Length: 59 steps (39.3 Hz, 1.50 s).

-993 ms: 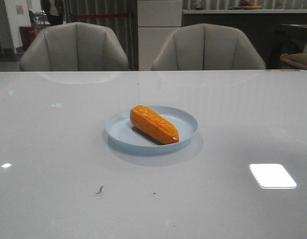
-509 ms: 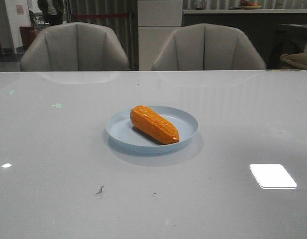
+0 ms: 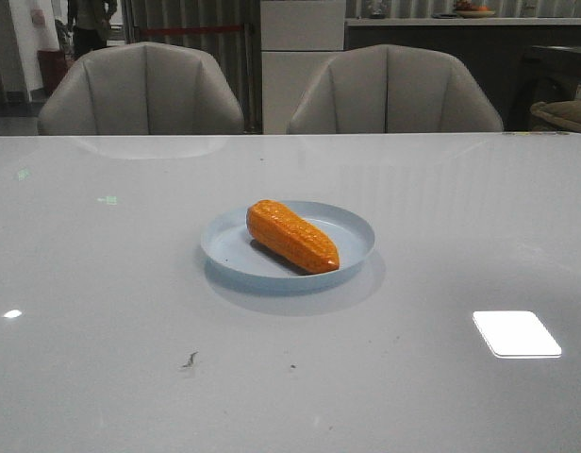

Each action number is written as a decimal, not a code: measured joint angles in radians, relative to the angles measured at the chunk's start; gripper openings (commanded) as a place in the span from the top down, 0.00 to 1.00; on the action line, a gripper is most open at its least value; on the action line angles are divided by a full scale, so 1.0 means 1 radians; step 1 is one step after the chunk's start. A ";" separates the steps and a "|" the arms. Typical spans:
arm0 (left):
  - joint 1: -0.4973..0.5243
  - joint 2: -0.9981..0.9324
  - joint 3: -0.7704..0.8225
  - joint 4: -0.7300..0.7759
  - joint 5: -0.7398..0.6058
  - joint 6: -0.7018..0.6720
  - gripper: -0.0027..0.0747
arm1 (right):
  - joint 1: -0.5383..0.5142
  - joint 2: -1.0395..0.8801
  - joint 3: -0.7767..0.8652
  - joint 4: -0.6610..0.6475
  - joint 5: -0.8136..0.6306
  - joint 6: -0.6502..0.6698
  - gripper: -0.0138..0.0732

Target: Place corn on plate with both arms

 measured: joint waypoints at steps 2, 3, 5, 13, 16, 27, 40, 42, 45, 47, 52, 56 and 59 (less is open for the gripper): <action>0.000 0.000 0.000 0.000 0.000 0.000 0.84 | 0.000 -0.040 0.036 0.000 -0.024 0.000 0.18; 0.000 0.000 0.000 0.000 0.000 0.000 0.84 | 0.000 -0.058 0.053 0.002 -0.038 0.000 0.20; 0.000 0.000 0.000 0.000 0.000 0.000 0.84 | 0.000 -0.107 0.098 0.018 -0.080 0.000 0.25; 0.000 0.000 0.000 0.000 0.000 0.000 0.84 | 0.000 -0.340 0.320 0.109 -0.310 0.000 0.64; 0.000 0.000 0.000 0.000 0.000 0.000 0.84 | 0.000 -0.457 0.421 0.137 -0.410 0.000 0.78; 0.000 0.000 0.000 0.000 0.000 0.000 0.84 | 0.000 -0.836 0.662 0.151 -0.519 0.000 0.77; 0.000 0.000 0.000 0.000 0.001 0.000 0.84 | 0.000 -0.971 0.901 0.156 -0.562 0.000 0.77; 0.000 0.000 0.000 0.000 0.001 0.000 0.84 | 0.000 -0.971 0.900 0.156 -0.567 0.000 0.77; 0.000 0.000 0.000 0.000 0.001 0.000 0.84 | 0.000 -0.971 0.900 0.156 -0.576 0.000 0.77; 0.000 0.000 0.000 0.000 0.001 0.000 0.84 | 0.000 -0.971 0.900 0.156 -0.578 0.000 0.77; 0.000 0.000 0.000 0.000 0.001 0.000 0.84 | 0.000 -0.971 0.900 0.156 -0.582 0.000 0.77; 0.000 0.000 0.000 0.000 0.001 0.000 0.84 | 0.000 -0.971 0.900 0.156 -0.582 0.000 0.77; 0.000 0.000 0.000 0.000 0.001 0.000 0.84 | 0.000 -0.971 0.900 0.156 -0.582 0.000 0.77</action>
